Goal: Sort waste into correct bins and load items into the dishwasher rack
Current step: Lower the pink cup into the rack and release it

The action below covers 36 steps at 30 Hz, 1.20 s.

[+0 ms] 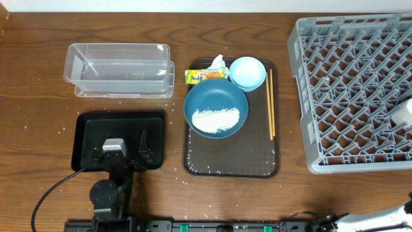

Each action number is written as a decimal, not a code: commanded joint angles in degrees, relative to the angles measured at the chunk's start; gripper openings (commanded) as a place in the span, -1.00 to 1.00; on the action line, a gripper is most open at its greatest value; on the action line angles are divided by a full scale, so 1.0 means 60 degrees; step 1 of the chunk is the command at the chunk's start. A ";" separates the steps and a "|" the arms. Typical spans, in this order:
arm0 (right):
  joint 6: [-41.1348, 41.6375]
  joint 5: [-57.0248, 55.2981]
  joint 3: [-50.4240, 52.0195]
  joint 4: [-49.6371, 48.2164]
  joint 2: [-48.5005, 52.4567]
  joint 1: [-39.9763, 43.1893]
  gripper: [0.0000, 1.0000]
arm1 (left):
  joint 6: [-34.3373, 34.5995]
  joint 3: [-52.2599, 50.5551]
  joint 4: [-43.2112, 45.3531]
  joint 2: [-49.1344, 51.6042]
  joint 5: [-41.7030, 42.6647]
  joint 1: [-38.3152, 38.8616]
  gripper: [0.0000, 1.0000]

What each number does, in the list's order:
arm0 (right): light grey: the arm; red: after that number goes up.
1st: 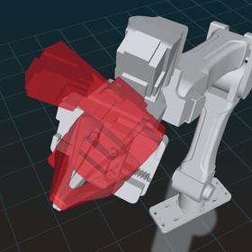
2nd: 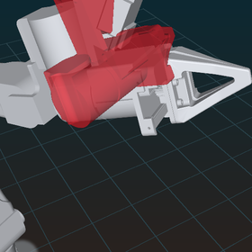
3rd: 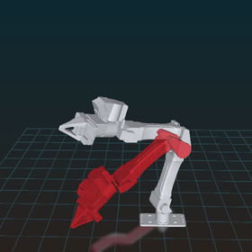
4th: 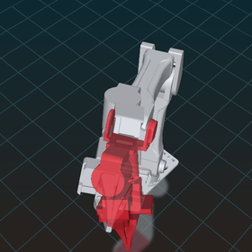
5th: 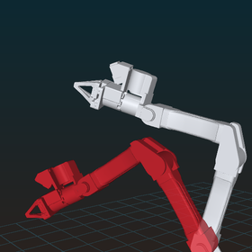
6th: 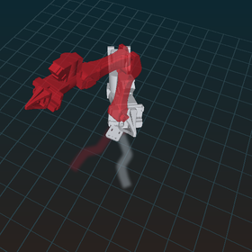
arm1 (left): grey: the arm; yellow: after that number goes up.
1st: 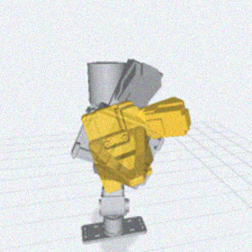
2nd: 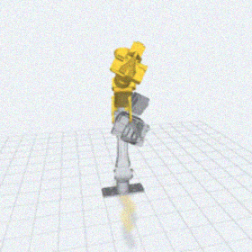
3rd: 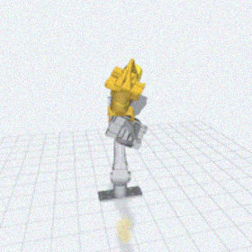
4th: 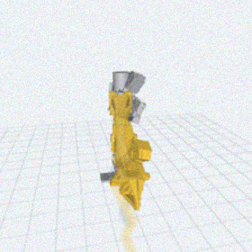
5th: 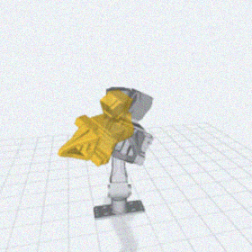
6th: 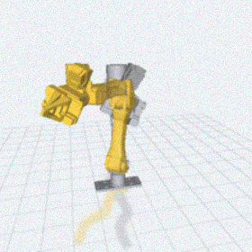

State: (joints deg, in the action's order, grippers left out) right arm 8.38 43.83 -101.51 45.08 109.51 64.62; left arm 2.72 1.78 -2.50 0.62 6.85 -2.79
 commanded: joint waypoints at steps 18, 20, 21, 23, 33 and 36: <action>0.0095 -0.7085 -0.0073 -0.1738 0.0922 -0.3592 -0.97 | -0.0095 -0.0259 -0.0168 -0.0058 -0.0004 0.0040 0.95; 0.0095 -0.7344 -0.0073 -0.1792 0.0987 -0.3625 -0.98 | -0.0095 -0.0259 -0.0168 -0.0058 -0.0004 0.0040 0.95; 0.0095 -0.7457 -0.0069 -0.1803 0.0991 -0.3636 -0.97 | -0.0095 -0.0259 -0.0168 -0.0058 -0.0004 0.0040 0.95; 0.0095 -0.7661 -0.0069 -0.1803 0.0991 -0.3632 -0.97 | -0.0095 -0.0259 -0.0168 -0.0058 -0.0004 0.0040 0.95; 0.0091 -0.7770 0.0066 -0.1767 0.1118 -0.3508 -0.97 | -0.0095 -0.0259 -0.0168 -0.0058 -0.0004 0.0040 0.95; 0.0095 -0.7763 0.0069 -0.1759 0.1293 -0.3526 -0.97 | -0.0095 -0.0259 -0.0168 -0.0058 -0.0007 0.0040 0.95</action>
State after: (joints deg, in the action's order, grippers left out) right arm 9.39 -1.83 -101.51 34.61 115.83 43.16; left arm 2.72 1.78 -2.50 0.62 6.85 -2.79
